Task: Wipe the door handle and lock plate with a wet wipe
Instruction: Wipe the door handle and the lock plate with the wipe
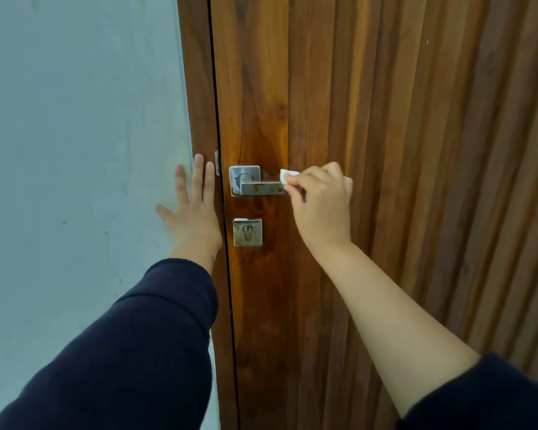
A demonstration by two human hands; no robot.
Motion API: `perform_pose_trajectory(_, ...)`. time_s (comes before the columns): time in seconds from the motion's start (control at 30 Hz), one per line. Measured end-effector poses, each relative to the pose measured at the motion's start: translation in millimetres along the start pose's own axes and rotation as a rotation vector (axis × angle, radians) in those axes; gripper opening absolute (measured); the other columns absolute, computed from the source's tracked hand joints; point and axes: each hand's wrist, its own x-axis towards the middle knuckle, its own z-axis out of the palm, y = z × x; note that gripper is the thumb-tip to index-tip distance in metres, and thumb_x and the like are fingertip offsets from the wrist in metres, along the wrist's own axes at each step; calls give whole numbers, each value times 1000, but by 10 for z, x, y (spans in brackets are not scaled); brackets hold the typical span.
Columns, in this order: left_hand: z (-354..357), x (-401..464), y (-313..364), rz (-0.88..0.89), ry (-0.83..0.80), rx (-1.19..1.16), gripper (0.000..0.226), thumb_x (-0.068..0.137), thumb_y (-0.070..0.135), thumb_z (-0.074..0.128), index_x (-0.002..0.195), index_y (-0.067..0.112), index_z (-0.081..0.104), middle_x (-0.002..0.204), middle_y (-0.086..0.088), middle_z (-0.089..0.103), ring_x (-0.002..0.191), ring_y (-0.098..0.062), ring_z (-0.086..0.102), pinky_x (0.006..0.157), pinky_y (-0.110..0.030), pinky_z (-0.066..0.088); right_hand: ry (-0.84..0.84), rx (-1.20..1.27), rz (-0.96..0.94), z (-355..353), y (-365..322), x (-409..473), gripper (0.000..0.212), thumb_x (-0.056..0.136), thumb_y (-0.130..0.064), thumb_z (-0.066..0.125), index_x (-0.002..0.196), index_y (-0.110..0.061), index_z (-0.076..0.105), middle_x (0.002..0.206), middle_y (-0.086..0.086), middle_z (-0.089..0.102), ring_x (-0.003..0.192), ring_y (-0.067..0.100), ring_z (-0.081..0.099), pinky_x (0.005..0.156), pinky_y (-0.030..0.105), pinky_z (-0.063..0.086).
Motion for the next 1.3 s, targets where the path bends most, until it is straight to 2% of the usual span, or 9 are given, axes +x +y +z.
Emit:
perform_pose_trajectory(0.1,5,-3,-13,0,5,-9,133,76,29,79,141,23,-37,145,2,-48,143,-30,-26,103,-61,33,-35,24,-77,29,-54,-69,11,81,-12,73,91,-9,76,83,3,72,83,21,60,71,31,38)
perform_pose_trajectory(0.3,10,8,-8,4,-2,-9,133,76,27,78,140,22,-38,144,2,-49,143,-30,-27,104,-62,30,30,1,-11,21,-17,5,9,82,-14,73,89,-9,76,83,3,73,84,21,60,71,32,38)
perform_pose_trajectory(0.47,18,2,-15,3,-4,-9,134,76,29,79,140,22,-38,144,2,-49,143,-30,-26,106,-63,26,-24,40,-135,108,-147,-103,10,82,-14,72,91,-10,76,83,3,72,81,21,60,70,33,41)
perform_pose_trajectory(0.63,30,6,-20,3,9,-13,132,77,28,78,139,22,-39,146,1,-47,143,-30,-27,107,-64,25,13,1,-76,100,-83,-65,11,84,-17,71,93,-12,76,85,1,73,84,20,58,72,31,37)
perform_pose_trajectory(0.83,28,-6,-33,6,8,-24,134,77,31,79,138,23,-40,147,2,-45,143,-29,-26,107,-64,24,-34,-35,-223,119,-214,-91,11,83,-15,72,93,-14,76,87,2,72,83,24,59,68,38,42)
perform_pose_trajectory(0.97,37,0,-31,7,7,-29,132,78,32,78,140,23,-39,148,1,-45,143,-29,-27,108,-64,22,20,-80,-146,77,-157,2,11,86,-22,68,90,-16,76,97,-1,70,93,23,54,77,33,35)
perform_pose_trajectory(1.03,32,2,-32,9,8,-24,131,78,32,77,141,23,-38,148,1,-44,143,-29,-27,108,-64,23,-12,-59,-195,116,-232,27,13,87,-21,66,91,-15,76,99,-1,70,95,22,54,78,33,36)
perform_pose_trajectory(1.17,42,-1,-42,9,7,-25,130,80,31,76,140,22,-39,148,1,-45,143,-29,-27,108,-65,23,-56,-59,-295,126,-227,-6,12,87,-19,67,92,-13,76,94,0,72,89,23,57,74,38,41)
perform_pose_trajectory(1.3,40,6,-49,8,2,-32,129,81,30,75,138,23,-41,147,2,-46,143,-28,-29,108,-65,22,-64,-41,-257,108,-243,84,12,87,-20,67,92,-14,76,92,0,72,88,22,56,75,37,39)
